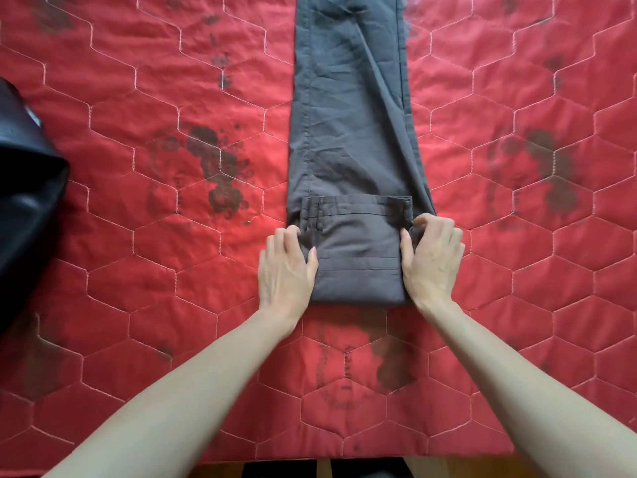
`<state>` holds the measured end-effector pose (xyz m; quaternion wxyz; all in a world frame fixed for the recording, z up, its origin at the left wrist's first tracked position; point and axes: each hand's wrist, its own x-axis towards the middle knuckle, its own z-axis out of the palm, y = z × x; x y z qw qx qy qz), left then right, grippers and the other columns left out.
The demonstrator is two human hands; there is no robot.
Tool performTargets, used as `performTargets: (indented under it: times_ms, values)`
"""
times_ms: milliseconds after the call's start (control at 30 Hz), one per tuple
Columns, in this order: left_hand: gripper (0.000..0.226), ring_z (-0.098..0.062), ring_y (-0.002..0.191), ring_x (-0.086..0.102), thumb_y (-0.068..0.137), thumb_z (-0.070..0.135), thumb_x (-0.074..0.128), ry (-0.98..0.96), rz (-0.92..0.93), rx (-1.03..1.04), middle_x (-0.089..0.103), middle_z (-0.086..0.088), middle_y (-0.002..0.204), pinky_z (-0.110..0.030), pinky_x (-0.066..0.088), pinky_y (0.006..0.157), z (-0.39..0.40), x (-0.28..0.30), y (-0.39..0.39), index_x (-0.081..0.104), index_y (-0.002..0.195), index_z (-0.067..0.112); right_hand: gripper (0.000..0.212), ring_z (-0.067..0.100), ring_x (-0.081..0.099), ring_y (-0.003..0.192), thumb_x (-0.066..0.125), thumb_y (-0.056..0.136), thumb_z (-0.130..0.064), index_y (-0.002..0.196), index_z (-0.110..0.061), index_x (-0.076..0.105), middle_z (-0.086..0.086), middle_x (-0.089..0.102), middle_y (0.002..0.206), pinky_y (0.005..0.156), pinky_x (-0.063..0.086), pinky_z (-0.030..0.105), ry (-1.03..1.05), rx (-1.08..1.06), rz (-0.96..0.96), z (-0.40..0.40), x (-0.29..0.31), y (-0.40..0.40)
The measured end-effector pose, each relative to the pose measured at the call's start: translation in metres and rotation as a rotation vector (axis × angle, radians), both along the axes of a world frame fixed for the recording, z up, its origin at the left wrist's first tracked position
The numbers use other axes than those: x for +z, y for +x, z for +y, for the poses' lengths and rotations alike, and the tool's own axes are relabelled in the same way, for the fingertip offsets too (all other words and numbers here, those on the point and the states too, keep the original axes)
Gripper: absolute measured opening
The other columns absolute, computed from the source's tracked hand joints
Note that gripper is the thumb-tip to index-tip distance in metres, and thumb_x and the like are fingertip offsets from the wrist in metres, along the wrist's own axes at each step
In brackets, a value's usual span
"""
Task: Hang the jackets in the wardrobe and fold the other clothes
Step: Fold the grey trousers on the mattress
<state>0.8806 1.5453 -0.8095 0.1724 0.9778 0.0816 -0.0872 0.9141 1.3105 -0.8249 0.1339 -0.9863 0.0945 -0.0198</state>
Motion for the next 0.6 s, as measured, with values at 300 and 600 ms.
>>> performTargets:
  times_ms: [300,600]
  values:
    - [0.062,-0.029,0.158,0.02,0.104,0.029,0.044,0.023,-0.097,-0.497,0.026,-0.015,0.169,-0.05,0.023,0.127,-0.023,-0.011,0.006,0.033,0.159,0.002,0.056,0.021,0.016,0.16,0.04,0.109,-0.03,0.162,-0.016,0.032,0.006,0.023,0.171,0.127,0.023,0.046,0.029,0.572,0.06,0.048,-0.003,-0.005]
    - [0.085,-0.029,0.161,0.002,0.098,0.065,0.045,0.079,-0.009,-0.667,0.006,-0.012,0.174,-0.052,0.012,0.129,0.013,-0.023,0.025,0.017,0.166,0.022,0.065,0.02,0.009,0.161,0.04,0.108,-0.049,0.165,-0.025,0.023,0.004,0.014,0.174,0.129,0.017,0.041,-0.031,0.575,0.145,0.015,-0.016,0.004]
